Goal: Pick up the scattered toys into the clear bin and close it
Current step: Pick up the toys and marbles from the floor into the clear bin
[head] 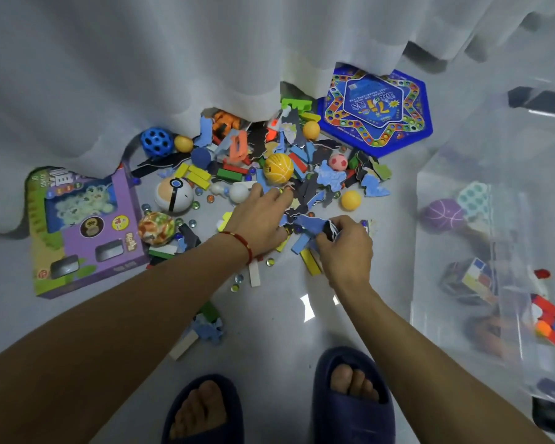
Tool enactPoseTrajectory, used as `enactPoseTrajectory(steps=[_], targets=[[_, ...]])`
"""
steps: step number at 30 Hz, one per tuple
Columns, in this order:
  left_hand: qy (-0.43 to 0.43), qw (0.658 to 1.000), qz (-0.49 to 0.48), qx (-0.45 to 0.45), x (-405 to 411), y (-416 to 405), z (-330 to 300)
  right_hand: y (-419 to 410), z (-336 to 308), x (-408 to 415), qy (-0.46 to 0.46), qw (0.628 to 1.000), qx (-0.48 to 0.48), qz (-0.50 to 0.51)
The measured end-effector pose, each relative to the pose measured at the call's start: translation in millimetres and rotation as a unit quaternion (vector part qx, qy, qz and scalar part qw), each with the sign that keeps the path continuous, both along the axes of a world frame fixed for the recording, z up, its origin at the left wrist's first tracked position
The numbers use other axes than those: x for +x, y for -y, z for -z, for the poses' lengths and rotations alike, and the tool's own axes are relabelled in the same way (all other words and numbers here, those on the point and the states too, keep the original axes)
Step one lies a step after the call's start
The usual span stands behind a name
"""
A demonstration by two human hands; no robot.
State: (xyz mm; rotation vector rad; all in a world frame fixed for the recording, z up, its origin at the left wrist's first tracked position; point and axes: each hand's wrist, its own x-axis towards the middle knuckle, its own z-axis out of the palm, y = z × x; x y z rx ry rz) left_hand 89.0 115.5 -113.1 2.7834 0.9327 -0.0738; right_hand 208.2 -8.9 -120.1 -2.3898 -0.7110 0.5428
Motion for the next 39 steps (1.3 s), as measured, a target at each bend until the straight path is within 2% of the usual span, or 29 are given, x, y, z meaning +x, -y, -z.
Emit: enactPoseTrajectory(steps=[3,8,14,17,20,22,23,25,28,29,32,34,36,39], targets=[[0.033,0.999,0.001,-0.016,-7,-2,-5,11,-14,-2,-0.059,0.996,0.029,0.057],[0.139,0.990,-0.015,-0.028,-25,3,-14,38,-57,-12,-0.129,0.981,0.095,0.111],[0.246,0.958,-0.102,-0.110,-43,35,-61,85,-157,-17,-0.221,0.954,0.192,0.062],[0.323,0.932,-0.098,-0.130,-37,66,-107,118,-205,-2,-0.184,0.951,0.245,0.044],[0.388,0.893,-0.104,-0.200,-4,103,-166,157,-235,36,-0.129,0.929,0.316,0.143],[0.387,0.892,-0.105,-0.208,30,125,-196,184,-239,68,-0.121,0.909,0.330,0.223],[0.374,0.896,-0.104,-0.218,49,135,-209,194,-241,82,-0.151,0.898,0.328,0.252],[0.343,0.888,-0.099,-0.290,84,154,-229,209,-238,105,-0.259,0.862,0.325,0.289],[0.303,0.802,-0.092,-0.507,112,180,-251,222,-238,124,-0.347,0.828,0.329,0.293],[0.291,0.786,-0.088,-0.538,114,185,-254,225,-240,125,-0.348,0.831,0.327,0.286],[0.297,0.773,-0.109,-0.551,103,188,-250,225,-249,122,-0.306,0.860,0.321,0.252],[0.311,0.763,-0.151,-0.547,86,180,-240,218,-258,108,-0.255,0.893,0.327,0.175],[0.308,0.781,-0.189,-0.509,62,163,-220,204,-265,87,-0.209,0.931,0.298,0.039],[0.277,0.834,-0.228,-0.420,16,133,-184,168,-254,51,-0.173,0.954,0.205,-0.133]])
